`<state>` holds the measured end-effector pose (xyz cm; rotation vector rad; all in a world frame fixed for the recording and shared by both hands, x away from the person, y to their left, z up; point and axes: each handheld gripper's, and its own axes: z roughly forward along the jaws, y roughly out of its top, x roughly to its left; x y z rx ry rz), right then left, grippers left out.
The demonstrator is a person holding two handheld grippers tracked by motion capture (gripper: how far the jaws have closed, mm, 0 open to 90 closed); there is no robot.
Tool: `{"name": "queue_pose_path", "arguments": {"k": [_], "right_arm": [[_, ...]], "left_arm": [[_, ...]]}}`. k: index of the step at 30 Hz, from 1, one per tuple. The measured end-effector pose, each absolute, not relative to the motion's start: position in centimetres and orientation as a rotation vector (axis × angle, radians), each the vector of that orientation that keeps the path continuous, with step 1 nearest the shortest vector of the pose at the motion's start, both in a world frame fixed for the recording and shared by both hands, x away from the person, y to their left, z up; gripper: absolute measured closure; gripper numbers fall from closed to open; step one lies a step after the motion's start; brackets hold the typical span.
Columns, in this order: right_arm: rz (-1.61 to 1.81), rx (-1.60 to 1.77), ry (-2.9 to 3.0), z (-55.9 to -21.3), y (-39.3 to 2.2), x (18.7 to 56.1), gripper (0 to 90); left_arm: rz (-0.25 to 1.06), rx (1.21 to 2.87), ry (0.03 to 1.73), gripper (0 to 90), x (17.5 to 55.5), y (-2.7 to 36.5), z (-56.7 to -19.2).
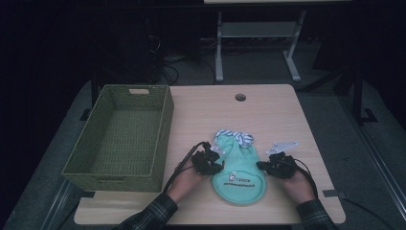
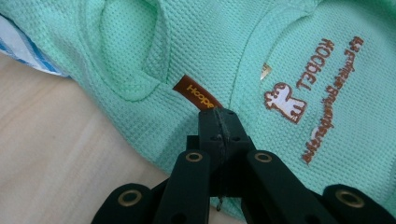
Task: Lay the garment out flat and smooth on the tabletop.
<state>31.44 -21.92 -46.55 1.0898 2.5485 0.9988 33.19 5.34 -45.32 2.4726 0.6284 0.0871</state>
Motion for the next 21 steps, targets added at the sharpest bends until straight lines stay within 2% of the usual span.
{"name": "queue_pose_path", "arguments": {"k": [7,14,21], "right_arm": [[1.063,1.058,2.529,-45.4,-22.2,31.5,86.9],[1.109,1.097,2.452,-43.8,-23.3,34.9,80.8],[1.149,1.2,2.438,-44.9,-23.5,39.2,73.5]], "left_arm": [[0.085,2.462,0.63,89.4,33.1,5.5,-45.4],[0.088,2.466,0.623,89.5,33.1,5.5,-45.4],[0.083,2.465,0.626,89.5,33.1,5.5,-45.4]]}}
